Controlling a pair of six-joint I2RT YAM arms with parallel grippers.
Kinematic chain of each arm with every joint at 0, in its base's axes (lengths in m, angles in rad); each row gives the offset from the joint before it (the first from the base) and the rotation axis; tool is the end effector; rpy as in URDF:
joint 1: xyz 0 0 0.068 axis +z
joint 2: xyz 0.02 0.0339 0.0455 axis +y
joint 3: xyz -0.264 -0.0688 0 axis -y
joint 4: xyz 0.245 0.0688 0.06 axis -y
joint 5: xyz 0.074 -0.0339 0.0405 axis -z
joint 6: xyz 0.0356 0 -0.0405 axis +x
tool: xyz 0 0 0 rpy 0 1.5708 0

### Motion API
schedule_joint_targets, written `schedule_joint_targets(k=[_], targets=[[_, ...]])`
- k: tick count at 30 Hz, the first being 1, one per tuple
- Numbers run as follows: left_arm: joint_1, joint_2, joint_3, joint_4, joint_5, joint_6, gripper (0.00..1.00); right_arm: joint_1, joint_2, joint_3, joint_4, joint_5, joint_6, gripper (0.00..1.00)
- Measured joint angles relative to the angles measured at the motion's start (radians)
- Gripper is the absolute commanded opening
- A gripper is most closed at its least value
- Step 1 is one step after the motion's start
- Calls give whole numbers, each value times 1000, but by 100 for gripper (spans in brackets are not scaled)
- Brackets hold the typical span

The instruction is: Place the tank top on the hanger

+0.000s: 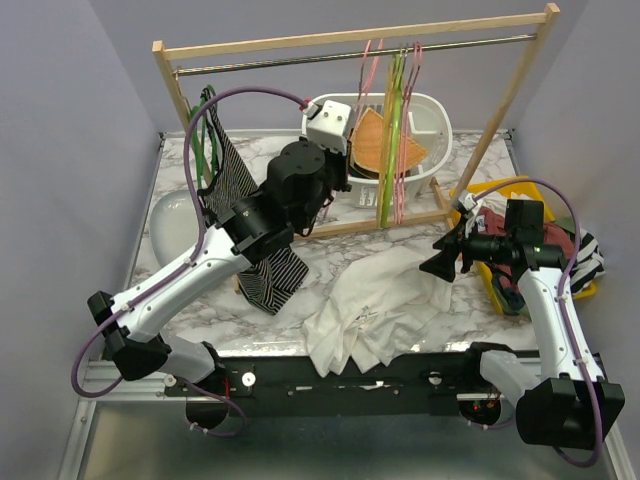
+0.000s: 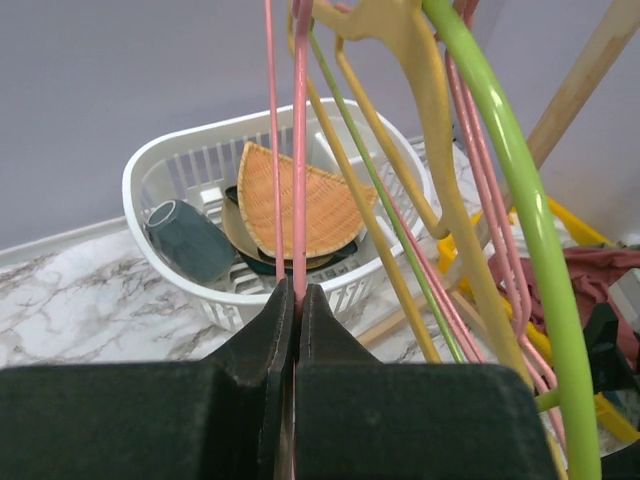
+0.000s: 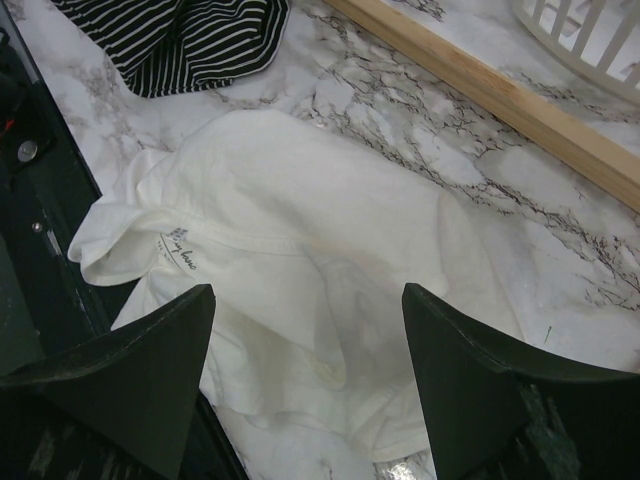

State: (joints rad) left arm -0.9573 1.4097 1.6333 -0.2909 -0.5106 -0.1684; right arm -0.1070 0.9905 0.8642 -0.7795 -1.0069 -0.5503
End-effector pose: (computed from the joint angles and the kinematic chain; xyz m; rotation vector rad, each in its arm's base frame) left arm 0.1916 -0.2419 0.4798 0.2546 1.6283 -0.4453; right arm 0.1854 0.0103 0.2897 -0.8421 1.9397 0.8514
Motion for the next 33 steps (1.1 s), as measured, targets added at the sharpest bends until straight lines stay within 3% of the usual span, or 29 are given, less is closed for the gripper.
schedule_joint_targets(k=[12, 20, 33], targets=[[0, -79, -107, 101, 63, 8, 0, 0, 0, 0, 0, 0, -3, 84], [0, -222, -231, 98, 113, 7, 0, 0, -8, 0, -9, -6, -29, 84], [0, -438, -292, -172, 176, -39, 0, -6, -48, 0, -63, -56, -118, 85]])
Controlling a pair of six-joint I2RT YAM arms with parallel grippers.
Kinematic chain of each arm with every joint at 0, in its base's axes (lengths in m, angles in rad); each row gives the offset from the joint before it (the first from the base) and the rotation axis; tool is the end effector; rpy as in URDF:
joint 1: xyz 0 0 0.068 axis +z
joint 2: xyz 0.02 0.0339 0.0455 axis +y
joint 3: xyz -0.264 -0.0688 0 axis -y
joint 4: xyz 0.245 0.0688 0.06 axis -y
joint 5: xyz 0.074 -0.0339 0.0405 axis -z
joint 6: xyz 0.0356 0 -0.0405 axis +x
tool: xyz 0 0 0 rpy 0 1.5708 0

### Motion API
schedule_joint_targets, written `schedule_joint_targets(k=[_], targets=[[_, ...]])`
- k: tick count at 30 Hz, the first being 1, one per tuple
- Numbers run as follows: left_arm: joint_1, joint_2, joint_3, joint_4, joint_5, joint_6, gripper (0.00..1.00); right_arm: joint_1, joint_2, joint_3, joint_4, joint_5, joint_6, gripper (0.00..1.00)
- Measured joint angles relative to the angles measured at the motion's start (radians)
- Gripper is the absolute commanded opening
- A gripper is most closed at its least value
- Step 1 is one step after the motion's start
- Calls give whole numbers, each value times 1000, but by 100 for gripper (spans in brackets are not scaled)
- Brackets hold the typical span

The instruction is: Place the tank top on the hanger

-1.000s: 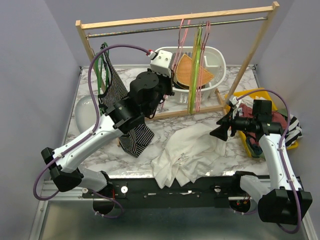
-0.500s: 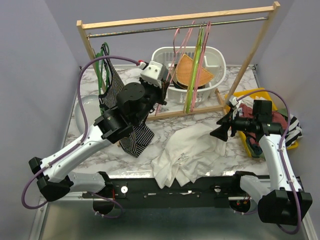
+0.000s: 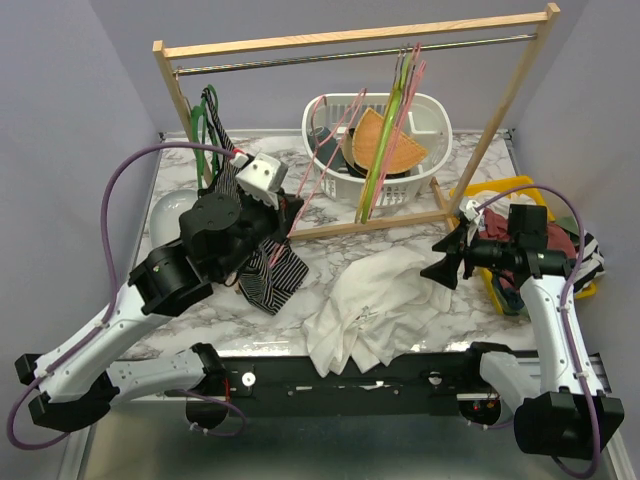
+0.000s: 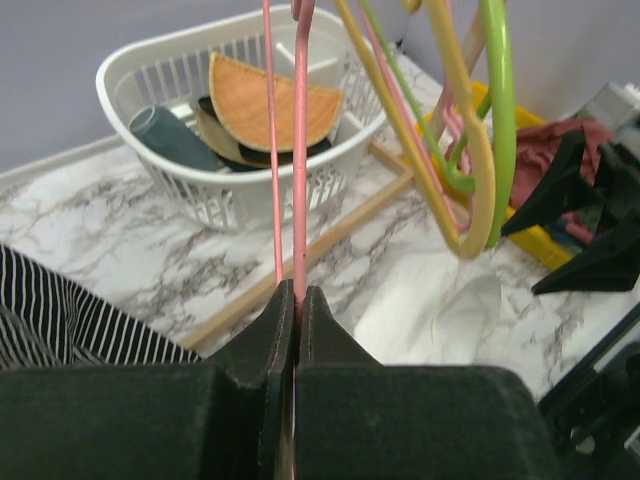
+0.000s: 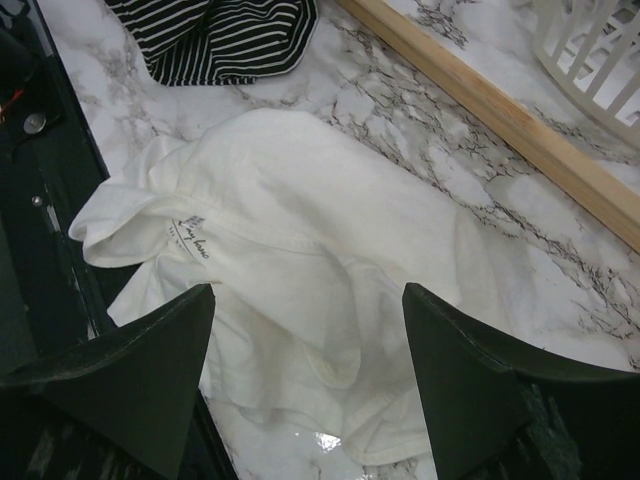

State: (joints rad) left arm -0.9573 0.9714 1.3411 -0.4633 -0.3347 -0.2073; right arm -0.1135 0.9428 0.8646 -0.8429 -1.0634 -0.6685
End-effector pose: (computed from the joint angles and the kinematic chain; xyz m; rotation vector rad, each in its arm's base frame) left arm 0.1161 -0.1445 0.4659 0.3738 1.6529 -0.6024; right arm 0.1715 0.0118 0.2951 -0.9434 1.8433 0.8439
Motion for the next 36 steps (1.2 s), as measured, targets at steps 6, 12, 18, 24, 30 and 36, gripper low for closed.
schedule_joint_targets(k=[6, 12, 18, 24, 30, 36], targets=[[0, -169, -75, -176, 45, -50, 0, 0, -33, 42, -106, 13, -86, 85], [0, -354, -141, -288, 118, -115, 0, 0, -69, 182, -221, 37, -149, 86], [0, -362, -133, -385, 204, -157, 0, 0, -108, 274, -312, 25, -203, 87], [0, -341, -146, -461, 316, -162, 0, 0, -129, 278, -396, -9, -293, 97], [0, -369, -191, -500, 415, -159, 0, 0, -145, 269, -458, -53, -447, 98], [0, -391, -291, -477, 589, -127, 0, 0, -107, 270, -481, -118, -600, 99]])
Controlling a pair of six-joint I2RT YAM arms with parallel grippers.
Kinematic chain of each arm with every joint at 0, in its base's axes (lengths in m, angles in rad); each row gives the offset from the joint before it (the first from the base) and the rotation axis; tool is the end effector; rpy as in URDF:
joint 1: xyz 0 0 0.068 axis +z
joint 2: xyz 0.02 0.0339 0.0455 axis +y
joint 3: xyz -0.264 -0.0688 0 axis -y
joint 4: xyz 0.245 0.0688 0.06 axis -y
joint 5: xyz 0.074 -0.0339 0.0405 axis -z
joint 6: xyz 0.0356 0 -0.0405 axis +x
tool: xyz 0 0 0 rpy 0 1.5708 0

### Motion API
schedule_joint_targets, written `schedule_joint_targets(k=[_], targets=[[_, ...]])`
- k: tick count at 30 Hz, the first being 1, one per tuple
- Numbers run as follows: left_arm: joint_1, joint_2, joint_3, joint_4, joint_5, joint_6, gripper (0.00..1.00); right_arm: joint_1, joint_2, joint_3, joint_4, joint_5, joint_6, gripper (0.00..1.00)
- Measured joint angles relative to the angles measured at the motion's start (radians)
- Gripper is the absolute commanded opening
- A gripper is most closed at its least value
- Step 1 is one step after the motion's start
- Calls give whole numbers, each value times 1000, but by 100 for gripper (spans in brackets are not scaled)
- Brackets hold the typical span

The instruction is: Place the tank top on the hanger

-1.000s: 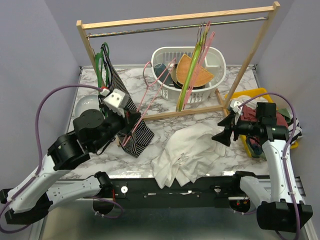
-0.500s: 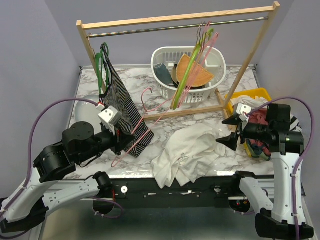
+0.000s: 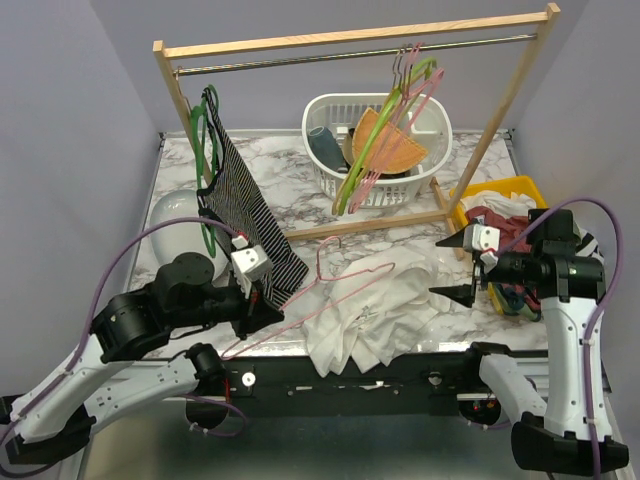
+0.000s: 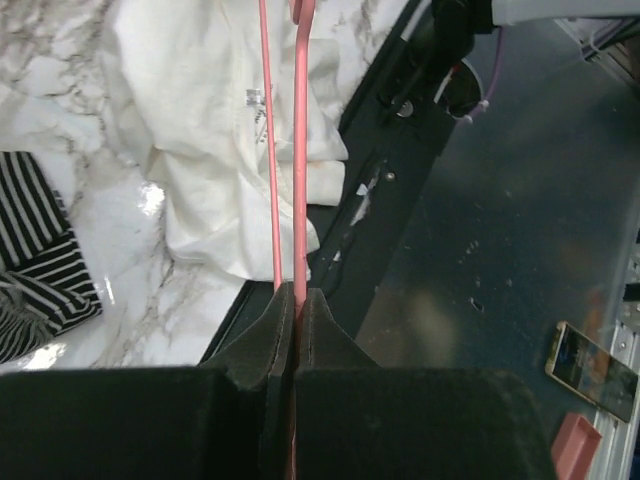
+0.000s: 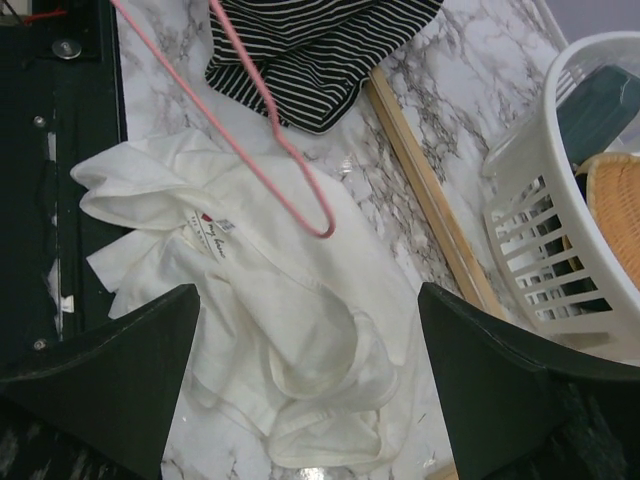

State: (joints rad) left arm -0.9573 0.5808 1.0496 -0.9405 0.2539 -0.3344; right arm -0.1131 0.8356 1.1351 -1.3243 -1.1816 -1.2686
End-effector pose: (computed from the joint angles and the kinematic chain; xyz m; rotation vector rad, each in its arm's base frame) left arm 0.0430 -0.0766 0.3733 0.8350 2.0344 -1.0317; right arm 0.1078 0.0209 0.3641 -1.3521 1.4130 0.6506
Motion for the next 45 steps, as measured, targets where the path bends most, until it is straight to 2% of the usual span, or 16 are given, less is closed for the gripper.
schedule_joint_targets(k=[4, 11, 14, 17, 23, 26, 27, 31, 32, 34, 35, 36, 38, 45], targets=[[0, 42, -37, 60, 101, 16, 0, 18, 56, 3, -4, -42, -41, 98], [0, 185, -31, 233, 195, 32, 0, 183, 110, -2, -6, -63, -55, 95], [0, 270, -21, 309, 232, 32, 0, 229, 124, -10, -10, -58, -49, 92], [-1, 340, -9, 362, 252, 32, 0, 247, 144, -9, -10, -54, -43, 83], [-7, 410, 21, 448, 256, 30, 0, 309, 208, 10, -10, -55, -36, 53], [-15, 439, 30, 497, 256, 25, 0, 328, 231, 12, -10, -59, -37, 23], [-18, 446, 34, 502, 256, 24, 0, 330, 235, 14, -10, -59, -31, 1], [-33, 485, 40, 532, 254, 20, 2, 330, 251, 45, -11, -52, -10, 0], [-33, 488, 40, 535, 252, 20, 26, 329, 251, 53, -13, -35, 13, 0], [-33, 487, 40, 544, 235, 21, 50, 331, 249, 80, -14, 9, 79, 0], [-33, 486, 40, 551, 215, 27, 68, 331, 247, 92, -14, 28, 98, 1], [-33, 484, 40, 554, 206, 23, 74, 331, 235, 105, -13, 69, 128, 0], [-33, 465, 29, 558, 153, 38, 82, 330, 204, 108, -12, 129, 157, 0], [-33, 286, -100, 508, -30, 13, 82, 313, 14, 96, -13, 312, 249, 0]])
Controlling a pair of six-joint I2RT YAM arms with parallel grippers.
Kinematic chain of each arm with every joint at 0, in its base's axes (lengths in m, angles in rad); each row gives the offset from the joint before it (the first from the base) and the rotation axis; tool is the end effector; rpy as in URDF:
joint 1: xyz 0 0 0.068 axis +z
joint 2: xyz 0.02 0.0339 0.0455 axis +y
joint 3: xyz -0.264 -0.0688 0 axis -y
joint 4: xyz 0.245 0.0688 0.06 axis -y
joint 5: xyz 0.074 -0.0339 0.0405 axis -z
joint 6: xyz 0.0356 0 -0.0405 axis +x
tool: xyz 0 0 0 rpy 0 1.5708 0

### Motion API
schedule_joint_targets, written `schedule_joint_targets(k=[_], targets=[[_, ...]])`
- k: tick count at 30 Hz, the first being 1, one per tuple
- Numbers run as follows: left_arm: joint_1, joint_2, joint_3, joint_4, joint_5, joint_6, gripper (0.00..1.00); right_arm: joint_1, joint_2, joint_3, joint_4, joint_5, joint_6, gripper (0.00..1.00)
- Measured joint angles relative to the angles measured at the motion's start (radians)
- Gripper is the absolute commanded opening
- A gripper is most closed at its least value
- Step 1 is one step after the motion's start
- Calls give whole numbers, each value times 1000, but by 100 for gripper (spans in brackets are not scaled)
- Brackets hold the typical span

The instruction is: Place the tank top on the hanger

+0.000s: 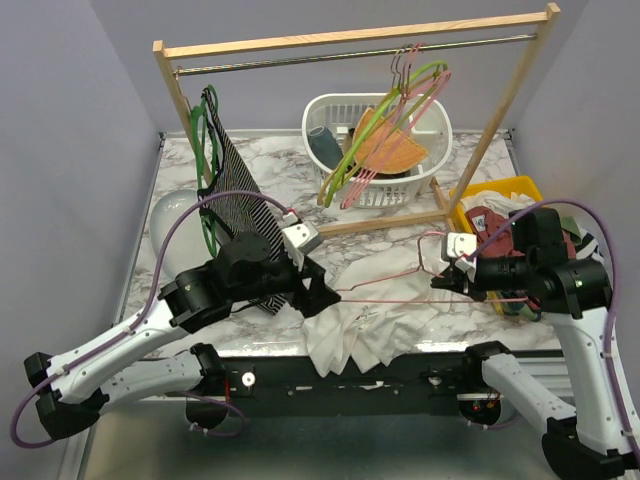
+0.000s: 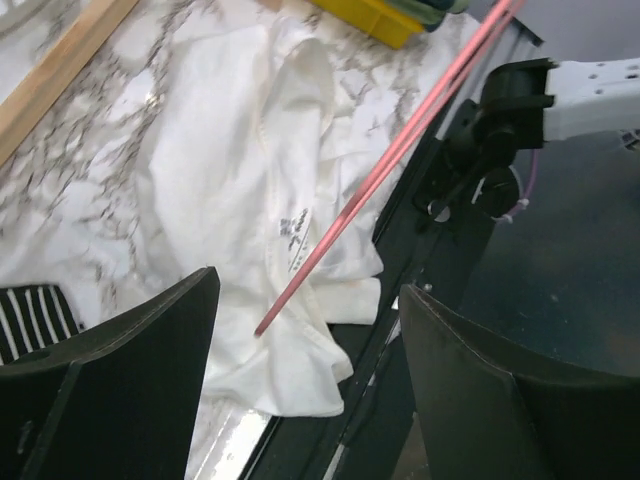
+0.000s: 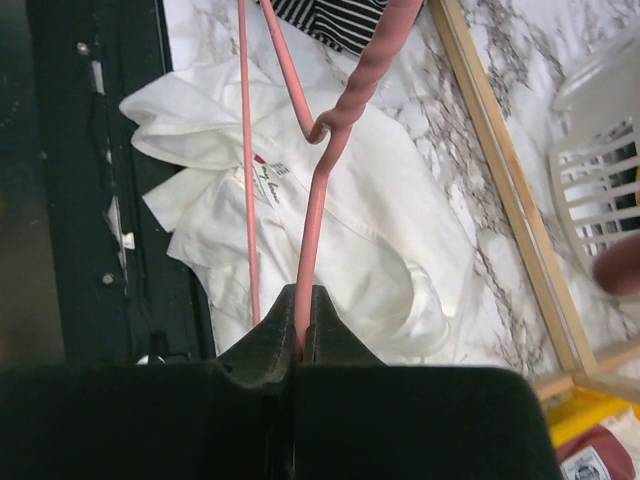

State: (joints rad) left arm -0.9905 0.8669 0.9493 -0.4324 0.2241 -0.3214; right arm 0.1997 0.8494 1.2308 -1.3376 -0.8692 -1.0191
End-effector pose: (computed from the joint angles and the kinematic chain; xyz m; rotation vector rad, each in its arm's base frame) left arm 0.0978 -0.1636 0.3574 0.8313 1.8965 -1.0648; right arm 0.0991 0.0478 0.3794 -1.5080 1.6004 0.6513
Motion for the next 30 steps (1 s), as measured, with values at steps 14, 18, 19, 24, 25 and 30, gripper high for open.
schedule_joint_targets(k=[14, 18, 19, 24, 25, 30], targets=[[-54, -22, -270, -78, -121, -323, 64, -11, -105, -68, -3, 172, 99, 0], [-160, 91, -254, -62, -173, -376, 66, -12, -107, -56, -2, 210, 108, 1], [-193, 131, -234, -70, -210, -385, 66, -12, -109, -56, -2, 217, 113, 0], [-327, 309, -124, -92, -361, -428, 66, -12, -132, -77, -2, 238, 142, 1], [-343, 330, -114, -93, -384, -437, 66, -12, -137, -82, -3, 241, 148, 0], [-402, 441, -84, -109, -471, -474, 65, -14, -156, -102, -2, 248, 159, 0]])
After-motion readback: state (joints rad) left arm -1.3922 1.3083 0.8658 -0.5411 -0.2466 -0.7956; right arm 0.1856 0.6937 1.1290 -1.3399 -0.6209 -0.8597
